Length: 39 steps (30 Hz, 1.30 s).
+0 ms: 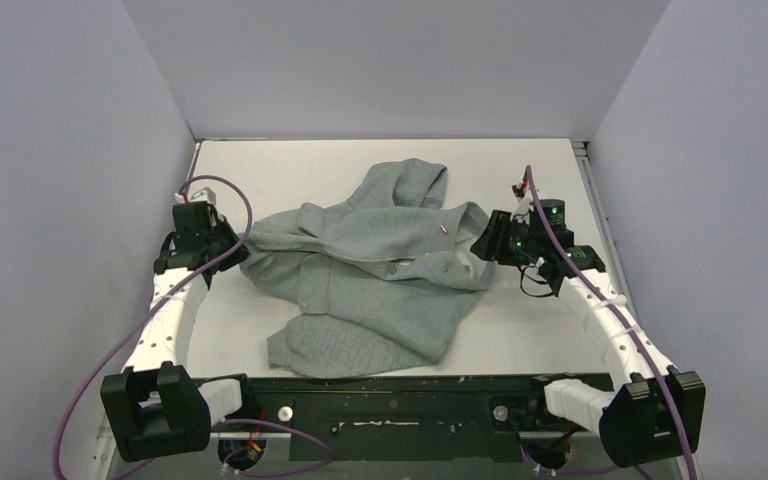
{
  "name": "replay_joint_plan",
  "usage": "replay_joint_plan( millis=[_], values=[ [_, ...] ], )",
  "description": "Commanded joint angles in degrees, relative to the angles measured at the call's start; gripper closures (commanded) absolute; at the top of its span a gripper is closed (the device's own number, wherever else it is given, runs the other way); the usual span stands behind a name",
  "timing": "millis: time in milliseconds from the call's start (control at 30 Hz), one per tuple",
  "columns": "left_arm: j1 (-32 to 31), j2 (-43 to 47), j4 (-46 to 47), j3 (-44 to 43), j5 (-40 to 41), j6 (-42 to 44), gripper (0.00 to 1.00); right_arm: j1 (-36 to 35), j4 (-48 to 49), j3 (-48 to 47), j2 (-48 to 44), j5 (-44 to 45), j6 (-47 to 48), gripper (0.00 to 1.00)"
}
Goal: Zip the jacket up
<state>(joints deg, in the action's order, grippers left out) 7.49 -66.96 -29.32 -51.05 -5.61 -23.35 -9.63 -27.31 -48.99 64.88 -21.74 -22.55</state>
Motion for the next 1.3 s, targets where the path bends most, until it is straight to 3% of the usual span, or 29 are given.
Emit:
replay_joint_plan(
  millis=[0, 167, 333, 733, 1100, 1267],
  values=[
    [0.42, 2.61, 3.34, 3.82, -0.14, -0.73, 1.0, -4.37, 6.2, -4.74, -1.81, -3.31, -1.79, 0.56],
    [0.42, 3.26, 4.23, 6.39, -0.91, -1.69, 1.0, -13.16, 15.87, -3.9, 0.45, -1.92, -5.91, 0.58],
    [0.4, 2.91, 4.29, 6.35, -0.88, -1.47, 1.0, -20.04, 25.01, -1.26, 6.51, -0.99, -1.82, 0.58],
    [0.51, 2.21, 3.27, 4.39, -0.72, -0.49, 1.0, -21.22, 33.96, -3.49, 24.29, -9.61, 6.85, 0.56],
    [0.6, 1.75, 2.69, 3.36, -1.15, 0.06, 1.0, -20.58, 31.7, -6.45, 31.82, -14.58, 19.26, 0.45],
    [0.6, 1.48, 2.36, 2.67, -1.16, 0.41, 1.0, -19.93, 32.51, -7.58, 34.55, -17.61, 22.09, 0.44]
  ],
)
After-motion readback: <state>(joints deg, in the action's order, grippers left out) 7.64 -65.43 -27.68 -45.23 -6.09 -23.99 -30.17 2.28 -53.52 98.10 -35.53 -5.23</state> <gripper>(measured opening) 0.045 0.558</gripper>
